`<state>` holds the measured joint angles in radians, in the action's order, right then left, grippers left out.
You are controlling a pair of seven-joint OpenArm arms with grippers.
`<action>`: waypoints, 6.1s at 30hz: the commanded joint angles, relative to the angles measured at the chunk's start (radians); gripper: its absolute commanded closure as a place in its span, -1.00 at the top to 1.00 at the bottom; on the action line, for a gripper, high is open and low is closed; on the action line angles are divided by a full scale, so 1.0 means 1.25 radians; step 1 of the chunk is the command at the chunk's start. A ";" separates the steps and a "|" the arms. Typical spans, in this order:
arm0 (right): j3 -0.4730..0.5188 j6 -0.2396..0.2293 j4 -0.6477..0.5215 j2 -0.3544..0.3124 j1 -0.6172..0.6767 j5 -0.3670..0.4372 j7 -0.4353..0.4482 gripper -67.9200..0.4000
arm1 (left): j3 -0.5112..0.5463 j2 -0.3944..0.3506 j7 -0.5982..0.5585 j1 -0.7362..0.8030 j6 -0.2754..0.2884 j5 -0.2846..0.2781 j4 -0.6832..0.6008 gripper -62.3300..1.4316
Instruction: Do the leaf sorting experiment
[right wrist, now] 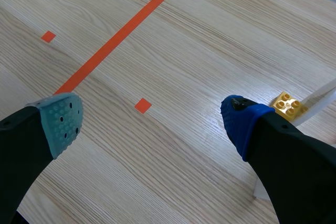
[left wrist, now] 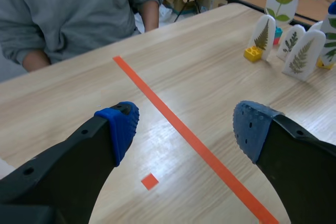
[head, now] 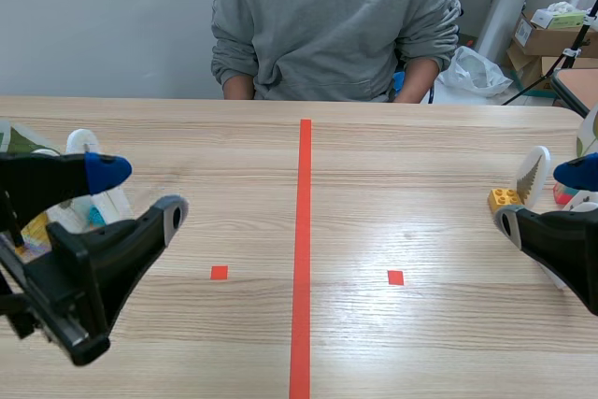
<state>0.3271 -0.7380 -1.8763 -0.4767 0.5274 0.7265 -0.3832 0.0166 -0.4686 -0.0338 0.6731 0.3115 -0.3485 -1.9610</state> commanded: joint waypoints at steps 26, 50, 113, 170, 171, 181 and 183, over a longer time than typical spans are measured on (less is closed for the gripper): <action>0.005 -0.006 -0.007 -0.009 -0.008 0.009 0.003 0.57 | 0.054 -0.001 0.001 0.064 0.034 -0.024 -0.010 0.41; 0.005 -0.006 -0.007 -0.009 -0.008 0.009 0.003 0.57 | 0.056 0.000 -0.002 0.064 0.034 -0.024 -0.010 0.41; 0.005 -0.006 -0.007 -0.009 -0.008 0.009 0.003 0.57 | 0.020 -0.055 -0.011 -0.040 0.047 -0.027 0.087 0.41; 0.005 -0.006 -0.007 -0.008 -0.008 0.009 0.004 0.57 | -0.483 0.240 -0.066 -0.796 0.070 0.023 0.931 0.41; 0.005 -0.006 -0.007 -0.008 -0.008 0.009 0.004 0.57 | -0.483 0.242 -0.066 -0.796 0.070 0.023 0.931 0.41; 0.005 -0.006 -0.007 -0.008 -0.008 0.009 0.003 0.57 | -0.483 0.262 -0.074 -0.796 0.064 0.044 0.931 0.41; 0.005 -0.006 -0.007 -0.008 -0.008 0.009 0.004 0.57 | -0.483 0.262 -0.077 -0.796 0.064 0.044 0.931 0.37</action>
<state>0.3271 -0.7380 -1.8763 -0.4767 0.5274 0.7265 -0.3935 -0.5953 -0.1501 -0.1097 -0.3130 0.3897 -0.2878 -0.7849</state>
